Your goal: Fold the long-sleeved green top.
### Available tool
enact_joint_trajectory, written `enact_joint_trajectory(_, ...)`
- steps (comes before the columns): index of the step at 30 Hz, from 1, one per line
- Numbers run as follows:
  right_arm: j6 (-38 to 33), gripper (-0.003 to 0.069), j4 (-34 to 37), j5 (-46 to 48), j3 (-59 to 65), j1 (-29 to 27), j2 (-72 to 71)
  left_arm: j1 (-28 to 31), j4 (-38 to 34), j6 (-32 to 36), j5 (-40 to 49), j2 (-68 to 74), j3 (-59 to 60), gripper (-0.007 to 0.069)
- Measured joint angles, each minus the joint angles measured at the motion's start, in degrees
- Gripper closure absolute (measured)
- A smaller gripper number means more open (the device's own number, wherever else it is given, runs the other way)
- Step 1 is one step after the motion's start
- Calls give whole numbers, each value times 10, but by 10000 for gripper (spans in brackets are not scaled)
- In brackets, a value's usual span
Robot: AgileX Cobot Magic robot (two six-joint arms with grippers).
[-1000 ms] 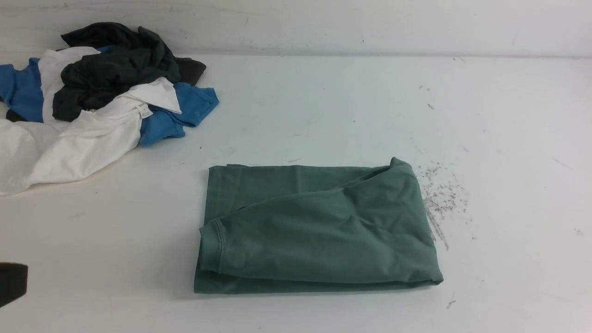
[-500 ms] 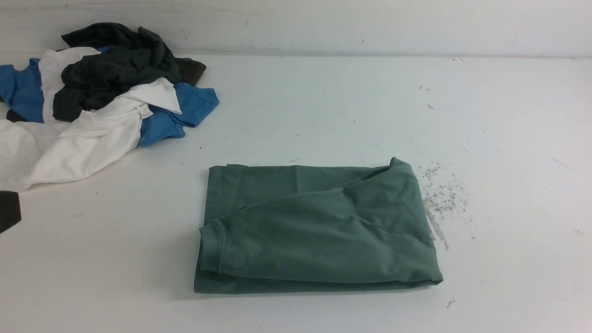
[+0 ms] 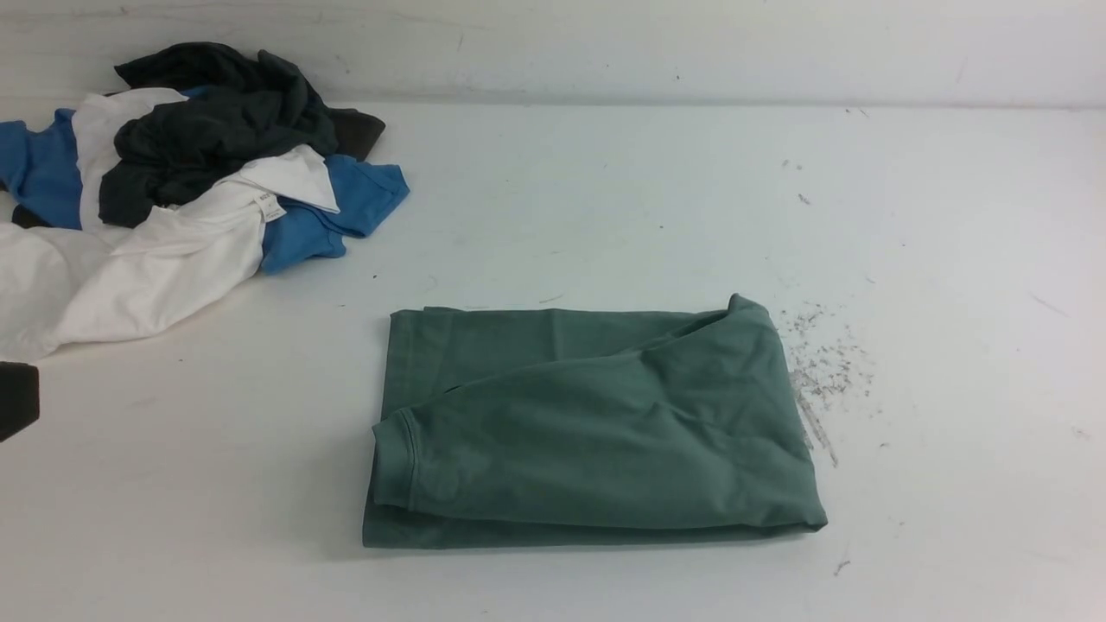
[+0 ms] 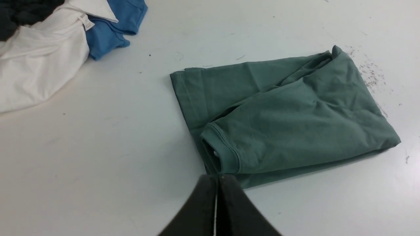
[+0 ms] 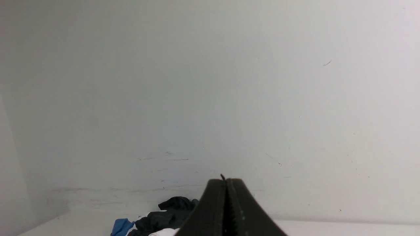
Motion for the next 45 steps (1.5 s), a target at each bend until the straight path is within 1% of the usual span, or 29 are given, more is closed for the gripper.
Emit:
enact_joint_trajectory(15,0,673,0,0,0,0,0,0,2,6,1,0,0,629)
enact_joint_trajectory(20,0,673,0,0,0,0,0,-12,43,19,-3,-1,1,629)
enact_joint_trajectory(23,0,673,0,0,0,0,0,-14,67,20,-36,-16,21,629)
enact_joint_trajectory(24,0,673,0,0,0,0,0,-14,85,20,-81,-37,58,629)
enact_joint_trajectory(25,0,673,0,0,0,0,0,-14,85,20,-88,-40,63,629)
enact_joint_trajectory(27,0,673,0,0,0,0,0,-11,104,20,-194,-97,151,629)
enact_joint_trajectory(30,0,673,0,0,0,0,0,1,117,20,-311,-169,282,629)
enact_joint_trajectory(31,0,673,0,0,0,0,0,2,118,20,-311,-169,291,629)
enact_joint_trajectory(32,0,673,0,0,0,0,0,8,120,20,-368,-208,360,629)
enact_joint_trajectory(33,0,673,0,0,0,0,0,9,120,20,-374,-213,360,629)
enact_joint_trajectory(35,0,673,0,0,0,0,0,12,121,19,-439,-274,465,629)
enact_joint_trajectory(37,0,673,0,0,0,0,0,12,122,15,-453,-319,512,629)
enact_joint_trajectory(39,0,673,0,1,0,0,0,12,122,11,-426,-344,523,629)
enact_joint_trajectory(43,0,673,0,2,0,0,0,12,123,9,-361,-350,525,629)
enact_joint_trajectory(45,0,673,1,3,0,0,0,12,122,9,-349,-350,525,629)
